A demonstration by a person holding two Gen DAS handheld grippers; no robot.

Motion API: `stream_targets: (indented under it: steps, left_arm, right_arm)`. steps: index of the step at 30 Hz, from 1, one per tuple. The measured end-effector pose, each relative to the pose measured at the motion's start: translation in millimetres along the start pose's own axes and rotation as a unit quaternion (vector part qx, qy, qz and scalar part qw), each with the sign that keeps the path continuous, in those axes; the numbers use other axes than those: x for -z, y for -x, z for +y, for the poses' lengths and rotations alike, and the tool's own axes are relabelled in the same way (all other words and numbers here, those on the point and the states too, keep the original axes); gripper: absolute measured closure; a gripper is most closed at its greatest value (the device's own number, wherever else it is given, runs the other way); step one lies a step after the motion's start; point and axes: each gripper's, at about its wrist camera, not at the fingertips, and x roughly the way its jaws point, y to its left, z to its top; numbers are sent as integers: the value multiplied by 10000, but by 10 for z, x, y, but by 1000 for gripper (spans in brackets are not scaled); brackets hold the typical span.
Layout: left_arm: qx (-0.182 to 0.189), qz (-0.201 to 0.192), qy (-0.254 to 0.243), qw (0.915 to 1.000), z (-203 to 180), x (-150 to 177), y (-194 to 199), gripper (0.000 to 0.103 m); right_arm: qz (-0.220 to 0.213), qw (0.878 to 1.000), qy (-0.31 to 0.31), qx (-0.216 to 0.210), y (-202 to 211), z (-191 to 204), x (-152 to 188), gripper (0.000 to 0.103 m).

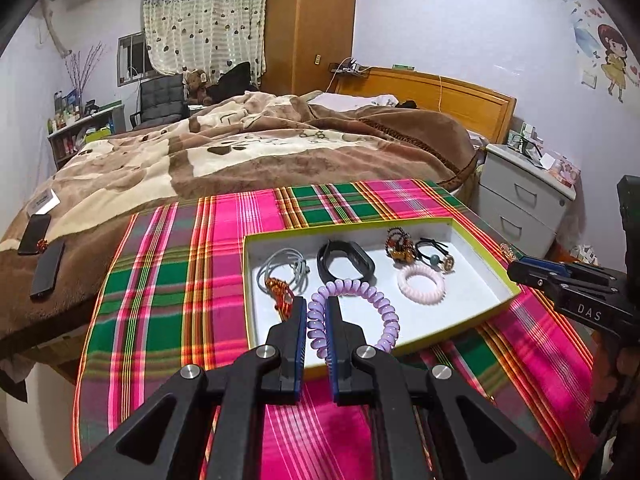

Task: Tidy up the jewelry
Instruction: 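Carry the lavender coil in the left tool into the box while the right tool carries the clip there, then open the left tool releasing the lavender coil while the right tool releases the clip in the box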

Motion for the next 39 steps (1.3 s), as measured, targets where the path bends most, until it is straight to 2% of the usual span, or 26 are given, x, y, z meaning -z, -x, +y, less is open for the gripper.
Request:
stream_targets:
  steps: [12, 20, 25, 39]
  left_arm:
    - [-94, 402, 90, 9991, 125, -53, -526, 94]
    - [-182, 654, -21, 9977, 109, -77, -757, 94]
    - [-183, 750, -66, 9970, 97, -82, -847, 94]
    - [-297, 830, -152, 9960, 92, -89, -963, 94]
  right_arm:
    - [339, 9994, 55, 96, -428, -107, -103, 78]
    - [584, 9978, 198, 225, -634, -100, -126, 78]
    - [740, 9964, 271, 324, -737, -107, -119, 78]
    - [770, 9958, 344, 345, -803, -103, -158, 78]
